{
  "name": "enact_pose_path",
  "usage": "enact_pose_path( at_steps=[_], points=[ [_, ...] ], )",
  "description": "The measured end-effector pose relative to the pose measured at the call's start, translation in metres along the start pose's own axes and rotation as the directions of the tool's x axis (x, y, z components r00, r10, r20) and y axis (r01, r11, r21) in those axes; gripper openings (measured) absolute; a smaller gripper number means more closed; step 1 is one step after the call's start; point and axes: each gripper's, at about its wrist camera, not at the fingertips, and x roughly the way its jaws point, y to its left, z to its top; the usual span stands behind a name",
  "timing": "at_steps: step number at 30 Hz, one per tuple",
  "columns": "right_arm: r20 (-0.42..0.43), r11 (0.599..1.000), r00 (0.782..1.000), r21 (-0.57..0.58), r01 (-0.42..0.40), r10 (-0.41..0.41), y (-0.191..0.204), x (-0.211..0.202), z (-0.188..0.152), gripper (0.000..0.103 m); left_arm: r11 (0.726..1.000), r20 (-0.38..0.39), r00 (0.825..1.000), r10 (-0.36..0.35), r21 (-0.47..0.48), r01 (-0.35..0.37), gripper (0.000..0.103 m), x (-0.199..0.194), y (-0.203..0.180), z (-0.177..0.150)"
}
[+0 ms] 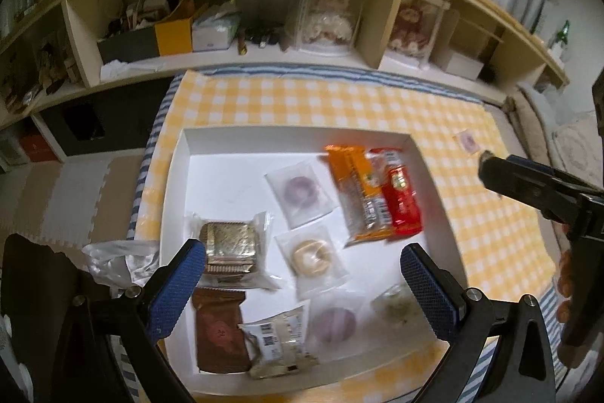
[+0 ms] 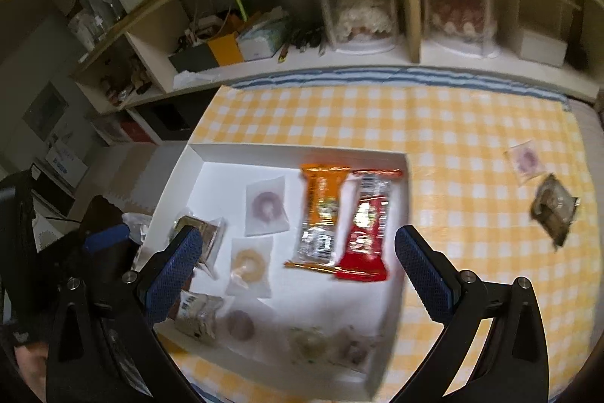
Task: Organize snacks
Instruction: 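Withdraw both tools from the tray toward the last two snacks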
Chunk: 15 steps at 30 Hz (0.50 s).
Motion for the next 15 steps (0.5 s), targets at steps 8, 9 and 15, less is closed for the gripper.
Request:
enact_pose_path(
  at_steps=[8, 9, 15],
  points=[
    [0.076, 0.999, 0.996, 0.012, 0.050, -0.051, -0.039, -0.049, -0.009, 0.103, 0.999, 0.069, 0.997, -0.035, 0.019, 0.034, 0.103, -0.023, -0.023, 0.003],
    [0.084, 0.998, 0.995, 0.016, 0.061, -0.062, -0.046, -0.055, -0.011, 0.103, 0.999, 0.078, 0.996, -0.046, 0.014, 0.045, 0.103, -0.025, -0.026, 0.003],
    [0.115, 0.990, 0.984, 0.052, 0.130, -0.135, -0.085, -0.074, -0.026, 0.103, 0.996, 0.125, 0.988, -0.092, -0.001, 0.092, 0.103, -0.022, -0.048, 0.006]
  ],
)
